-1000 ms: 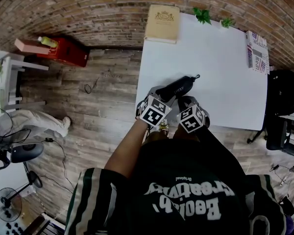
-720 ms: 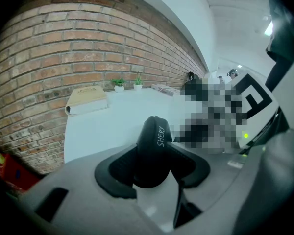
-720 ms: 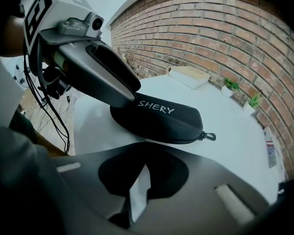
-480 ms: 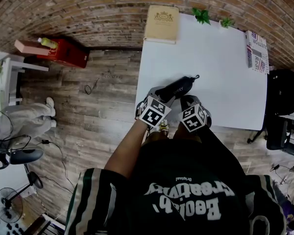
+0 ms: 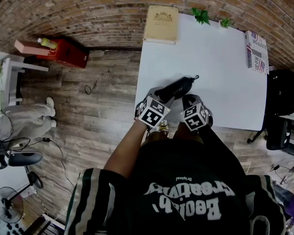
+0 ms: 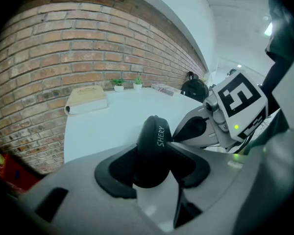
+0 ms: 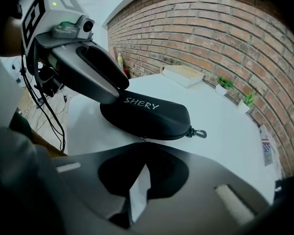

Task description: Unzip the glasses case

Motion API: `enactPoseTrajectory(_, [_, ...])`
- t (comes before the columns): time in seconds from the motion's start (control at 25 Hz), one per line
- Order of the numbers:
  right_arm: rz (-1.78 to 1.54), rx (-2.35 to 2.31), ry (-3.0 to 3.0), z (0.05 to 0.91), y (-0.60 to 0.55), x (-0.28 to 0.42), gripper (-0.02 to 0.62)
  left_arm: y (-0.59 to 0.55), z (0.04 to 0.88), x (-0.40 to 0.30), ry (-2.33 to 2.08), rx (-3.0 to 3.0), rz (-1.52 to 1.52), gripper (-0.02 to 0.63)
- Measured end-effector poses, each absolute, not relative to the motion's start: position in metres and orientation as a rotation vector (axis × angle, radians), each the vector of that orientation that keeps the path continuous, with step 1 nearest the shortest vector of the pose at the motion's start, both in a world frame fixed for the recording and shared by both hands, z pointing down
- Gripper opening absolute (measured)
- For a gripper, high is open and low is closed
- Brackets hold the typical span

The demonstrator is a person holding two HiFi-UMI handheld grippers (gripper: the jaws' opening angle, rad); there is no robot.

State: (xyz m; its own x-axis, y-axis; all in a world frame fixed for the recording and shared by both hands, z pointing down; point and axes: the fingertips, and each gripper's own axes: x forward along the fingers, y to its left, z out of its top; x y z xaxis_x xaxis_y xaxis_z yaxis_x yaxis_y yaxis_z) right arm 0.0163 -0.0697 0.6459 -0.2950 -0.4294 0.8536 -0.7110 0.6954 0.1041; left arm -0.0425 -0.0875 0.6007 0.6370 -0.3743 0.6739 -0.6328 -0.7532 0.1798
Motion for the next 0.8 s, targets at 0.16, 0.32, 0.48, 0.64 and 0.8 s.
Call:
enactPoseTrajectory(0.16, [0.368,0.892,-1.93,0.646,-0.073,0.021,0.015,-0.087,0.601,-0.044,-0.793,2.449,0.89,0.19])
enactPoseTrajectory(0.32, [0.368,0.899,-1.925,0.646,-0.077,0.026,0.015,-0.087,0.602,-0.043,-0.79,2.442,0.896,0.19])
enactPoseTrajectory(0.48, [0.367,0.906,-1.92,0.647,-0.079,0.03,0.015,-0.088,0.601,-0.042,-0.795,2.46,0.885,0.19])
enactPoseTrajectory(0.64, [0.364,0.918,-1.914,0.648,-0.083,0.035,0.015,-0.086,0.603,-0.043,-0.792,2.441,0.9,0.19])
enactPoseTrajectory(0.8, [0.362,0.926,-1.907,0.648,-0.088,0.041,0.015,-0.087,0.602,-0.042,-0.793,2.451,0.89,0.19])
